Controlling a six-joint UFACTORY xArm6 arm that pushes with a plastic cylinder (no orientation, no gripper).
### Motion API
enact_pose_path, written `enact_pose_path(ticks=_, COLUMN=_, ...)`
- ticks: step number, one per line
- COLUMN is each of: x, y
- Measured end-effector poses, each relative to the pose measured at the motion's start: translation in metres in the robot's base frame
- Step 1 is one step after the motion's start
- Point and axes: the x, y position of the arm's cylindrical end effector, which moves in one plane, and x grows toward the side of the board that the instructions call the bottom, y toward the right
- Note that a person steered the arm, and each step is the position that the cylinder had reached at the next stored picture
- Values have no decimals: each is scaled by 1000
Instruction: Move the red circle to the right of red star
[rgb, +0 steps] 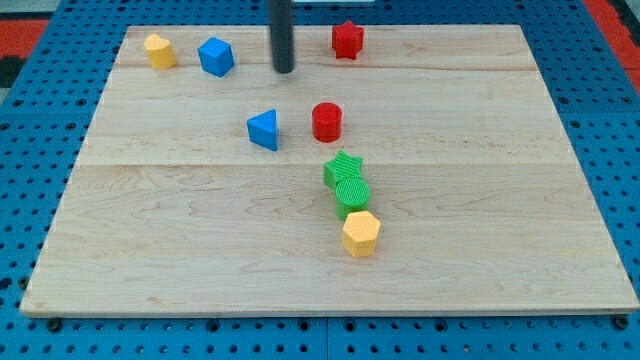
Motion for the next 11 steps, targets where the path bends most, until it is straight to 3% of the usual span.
enact_pose_path(ticks=2, x=59, y=-40)
enact_pose_path(ticks=3, x=93, y=23)
enact_pose_path(ticks=4, x=98, y=54)
enact_pose_path(ticks=6, x=69, y=173)
enact_pose_path(ticks=7, x=64, y=198)
enact_pose_path(ticks=9, x=50, y=222)
enact_pose_path(ticks=11, x=-30, y=226)
